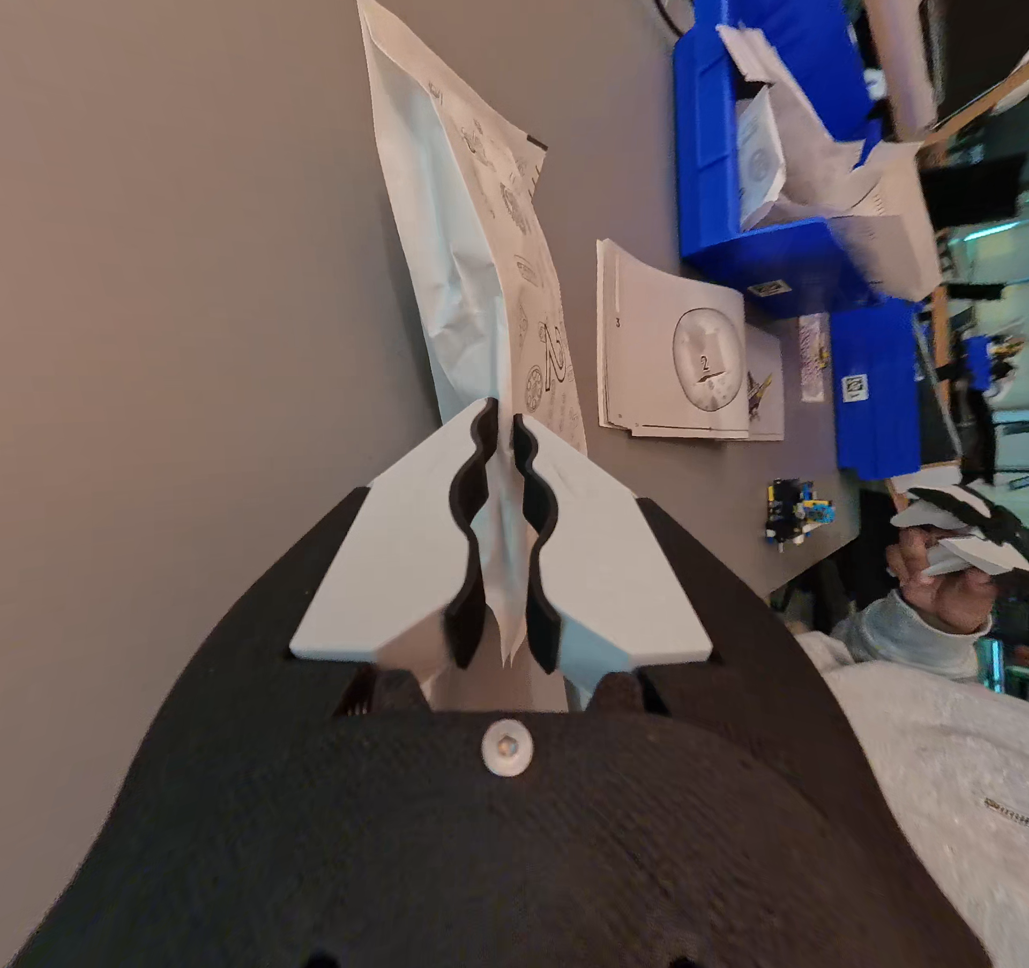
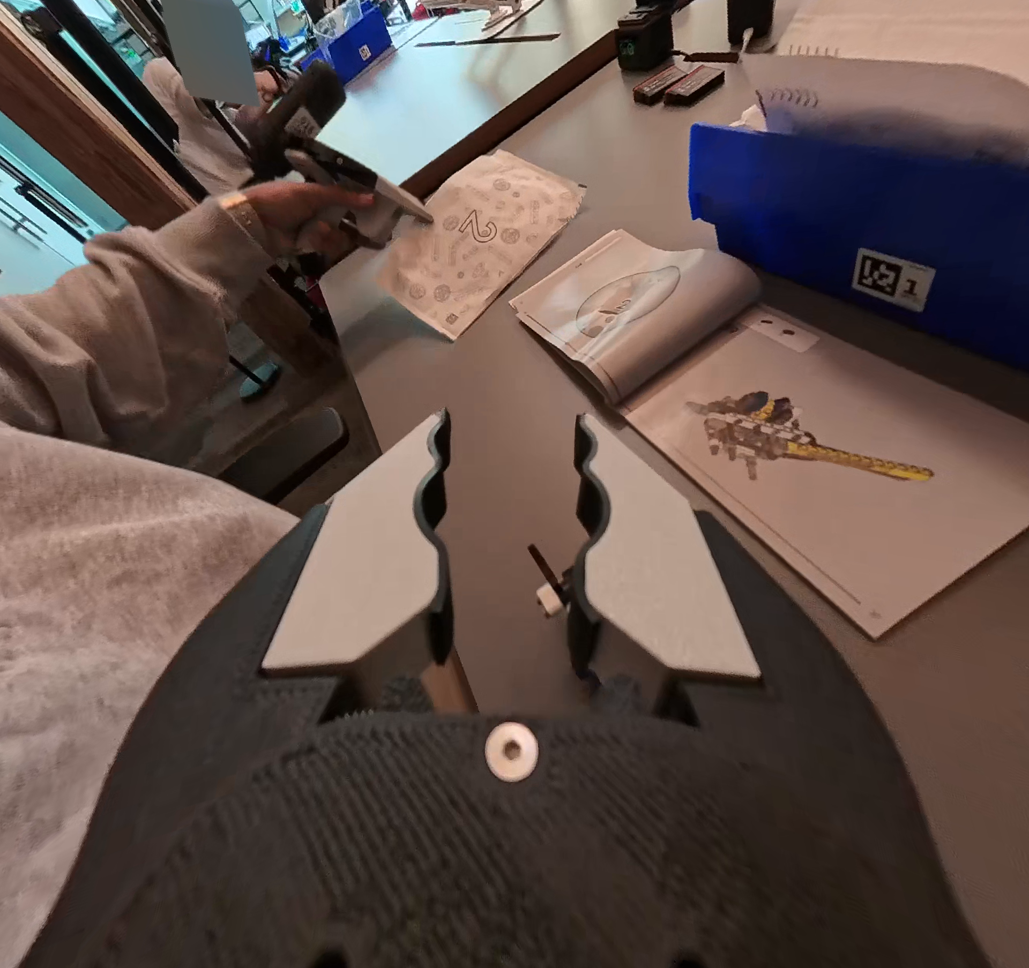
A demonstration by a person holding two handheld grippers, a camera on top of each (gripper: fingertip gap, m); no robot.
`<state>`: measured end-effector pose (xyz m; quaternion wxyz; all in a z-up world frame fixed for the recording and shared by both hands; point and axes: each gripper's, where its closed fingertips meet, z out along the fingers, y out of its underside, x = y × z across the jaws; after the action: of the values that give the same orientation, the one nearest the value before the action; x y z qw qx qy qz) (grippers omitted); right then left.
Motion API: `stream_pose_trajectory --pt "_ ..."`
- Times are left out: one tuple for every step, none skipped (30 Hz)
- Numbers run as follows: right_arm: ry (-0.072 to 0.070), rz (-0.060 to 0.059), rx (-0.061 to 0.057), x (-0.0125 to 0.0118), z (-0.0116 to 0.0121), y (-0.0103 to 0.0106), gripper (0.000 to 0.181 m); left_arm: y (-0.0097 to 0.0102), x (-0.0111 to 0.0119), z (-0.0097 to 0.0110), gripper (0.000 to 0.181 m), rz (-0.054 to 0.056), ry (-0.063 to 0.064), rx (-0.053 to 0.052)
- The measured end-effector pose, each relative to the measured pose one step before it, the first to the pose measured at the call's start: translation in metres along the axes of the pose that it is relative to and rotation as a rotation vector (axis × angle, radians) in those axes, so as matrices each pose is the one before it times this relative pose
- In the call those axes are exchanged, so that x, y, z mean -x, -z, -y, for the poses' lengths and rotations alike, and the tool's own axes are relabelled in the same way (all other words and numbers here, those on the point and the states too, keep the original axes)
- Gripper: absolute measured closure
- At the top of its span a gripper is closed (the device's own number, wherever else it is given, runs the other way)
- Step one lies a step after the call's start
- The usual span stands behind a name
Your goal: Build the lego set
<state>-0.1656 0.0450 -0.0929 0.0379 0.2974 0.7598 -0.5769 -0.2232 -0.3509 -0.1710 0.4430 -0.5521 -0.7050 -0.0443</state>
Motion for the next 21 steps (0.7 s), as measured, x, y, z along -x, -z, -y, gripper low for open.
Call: stream_pose_trajectory --pt "-0.0019 0.0002 -0.0015 -0.0017 -0.0031 0.00403 0.138 -0.00099 -0.00205 0.00339 0.178 0.0165 -0.0122 0.0224" --pt "0.001 -0.0039 0.0002 -0.00212 -0.00337 0.00443 0.138 -0.00054 -0.00267 0.0038 0.178 0.0169 -0.0129 0.0177" --pt "0.0026 -0.0071 -0.0005 -0.00252 -0.00316 0.0048 0.138 -0.0006 -0.00352 0.0031 0.178 0.015 -0.0149 0.0193" --pt "0.0024 -0.0086 -0.0034 -0.00271 -0.00261 0.00508 0.139 -0.00056 -0.00397 0.00237 0.178 0.0149 -0.0175 0.0235" --pt "0.0009 -0.0082 -0.0066 -0.00277 -0.00193 0.00538 0.139 -0.00024 -0.00344 0.00221 0.178 0.0188 -0.0188 0.0231" --pt "-0.0014 -0.0065 -0.0096 -0.00254 -0.00121 0.00526 0.139 0.00001 -0.0028 0.00247 0.178 0.0233 -0.0182 0.0193" --pt "-0.0049 -0.0044 -0.0114 -0.00237 -0.00086 0.00511 0.14 0.0002 -0.00261 0.00256 0.178 0.0238 -0.0164 0.0169" --pt "-0.0088 -0.001 -0.0118 -0.00211 -0.00064 0.00478 0.14 0.00024 -0.00277 0.00225 0.178 0.0211 -0.0139 0.0162" --pt "-0.0108 0.0024 -0.0115 -0.00149 -0.00073 0.00425 0.14 0.0003 -0.00268 0.00209 0.178 0.0206 -0.0135 0.0146" --pt "-0.0103 0.0037 -0.0117 -0.0013 -0.00092 0.00371 0.14 0.00024 -0.00289 0.00176 0.178 0.0188 -0.0121 0.0138" --pt "-0.0092 0.0024 -0.0111 -0.00151 -0.00107 0.00346 0.14 0.00035 -0.00231 0.00158 0.178 0.0209 -0.0114 0.0131" --pt "-0.0093 0.0009 -0.0094 -0.00169 -0.00139 0.00329 0.141 0.00027 -0.00225 0.00142 0.178 0.0206 -0.0121 0.012" --pt "-0.0101 0.0003 -0.0078 -0.00184 -0.00154 0.00315 0.141 0.00022 -0.00213 0.00115 0.178 0.0188 -0.0101 0.0114" --pt "-0.0112 0.0002 -0.0067 -0.00189 -0.00166 0.0031 0.141 0.00034 -0.00158 0.00126 0.178 0.0204 -0.0102 0.0091" --pt "-0.0119 0.0003 -0.0066 -0.0019 -0.00163 0.00321 0.141 0.00018 -0.00158 0.00101 0.178 0.0193 -0.0102 0.0076" --pt "-0.0115 0.0008 -0.0074 -0.00184 -0.00136 0.0032 0.141 0.00023 -0.0019 0.00097 0.178 0.016 -0.0103 0.006" --pt "-0.0099 -0.0003 -0.0068 -0.00209 -0.00136 0.0035 0.141 0.00043 -0.00181 0.00073 0.178 0.0157 -0.0078 0.0047" --pt "-0.0085 -0.0037 -0.005 -0.0028 -0.00155 0.00337 0.14 0.00055 -0.00147 0.00084 0.178 0.0181 -0.0084 0.0024" --pt "-0.0074 -0.0067 -0.0042 -0.00322 -0.00137 0.00358 0.14 0.00056 -0.00198 0.00114 0.178 0.0138 -0.0068 0.0006" --pt "-0.007 -0.0067 -0.0056 -0.00326 -0.00074 0.00371 0.14 0.00023 -0.00236 0.00058 0.178 0.0092 -0.0046 0.0031" --pt "-0.0075 -0.0042 -0.0081 -0.00265 -0.00006 0.00365 0.14 0.00008 -0.00122 0.00055 0.178 0.0164 -0.0068 0.0036"
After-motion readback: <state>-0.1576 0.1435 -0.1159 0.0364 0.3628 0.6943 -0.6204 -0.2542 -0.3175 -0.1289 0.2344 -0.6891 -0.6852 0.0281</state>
